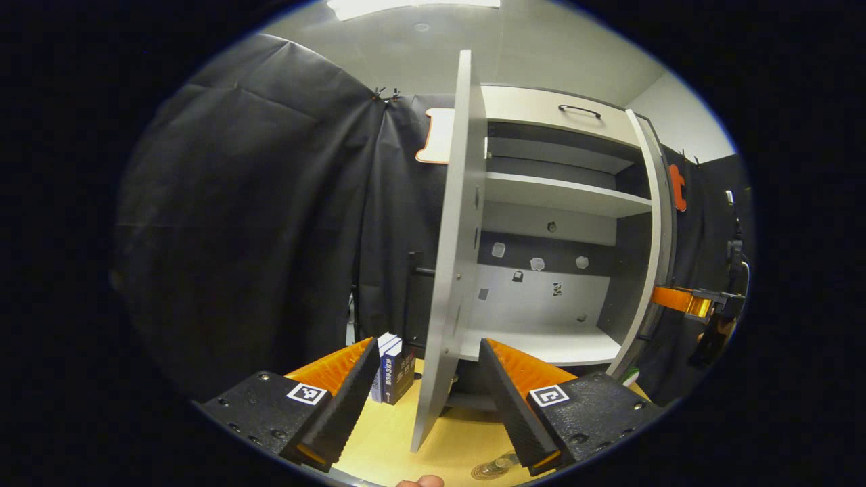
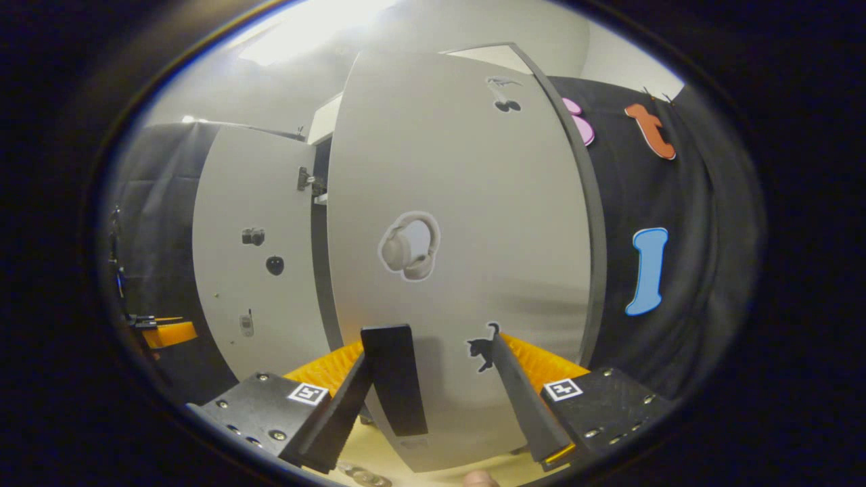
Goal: Grasp the bottle in the cabinet with the left hand and place it on the coaster, then close the right door with the right hand and the left door with the left hand.
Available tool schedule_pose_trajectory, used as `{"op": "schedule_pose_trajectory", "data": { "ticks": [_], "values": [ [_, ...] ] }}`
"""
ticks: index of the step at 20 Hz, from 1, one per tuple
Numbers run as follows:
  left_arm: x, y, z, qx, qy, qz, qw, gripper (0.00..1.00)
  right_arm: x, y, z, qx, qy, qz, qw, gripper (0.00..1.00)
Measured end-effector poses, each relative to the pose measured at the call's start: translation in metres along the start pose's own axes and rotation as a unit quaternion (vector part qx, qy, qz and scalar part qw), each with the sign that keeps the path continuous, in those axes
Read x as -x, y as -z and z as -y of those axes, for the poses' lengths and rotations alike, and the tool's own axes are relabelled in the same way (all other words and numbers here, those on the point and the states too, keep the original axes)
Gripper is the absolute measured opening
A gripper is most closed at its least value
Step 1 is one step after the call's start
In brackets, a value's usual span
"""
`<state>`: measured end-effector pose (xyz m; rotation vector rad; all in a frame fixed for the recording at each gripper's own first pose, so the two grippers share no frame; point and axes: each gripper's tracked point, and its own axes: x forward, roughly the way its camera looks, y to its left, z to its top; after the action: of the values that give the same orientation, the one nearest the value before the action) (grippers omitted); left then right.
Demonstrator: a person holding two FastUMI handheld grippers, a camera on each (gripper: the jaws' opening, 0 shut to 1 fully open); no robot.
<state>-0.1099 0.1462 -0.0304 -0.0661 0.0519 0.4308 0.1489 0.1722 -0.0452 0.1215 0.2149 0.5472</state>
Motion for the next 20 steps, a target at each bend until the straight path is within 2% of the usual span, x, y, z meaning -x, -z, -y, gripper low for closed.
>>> {"op": "schedule_pose_trajectory", "data": {
  "ticks": [1,7,20],
  "values": [
    [0.001,0.000,-0.005,0.000,-0.006,0.000,1.000,0.93,-0.004,0.001,-0.003,0.003,0.003,0.001,1.000,0.97],
    [0.008,0.004,-0.032,-0.002,-0.030,-0.003,1.000,0.93,-0.026,0.002,-0.007,-0.008,0.026,0.001,1.000,1.00],
    [0.004,0.012,-0.072,0.005,-0.047,-0.007,0.999,0.93,-0.062,0.006,-0.012,-0.014,0.078,0.004,0.997,1.00]
  ]
}}
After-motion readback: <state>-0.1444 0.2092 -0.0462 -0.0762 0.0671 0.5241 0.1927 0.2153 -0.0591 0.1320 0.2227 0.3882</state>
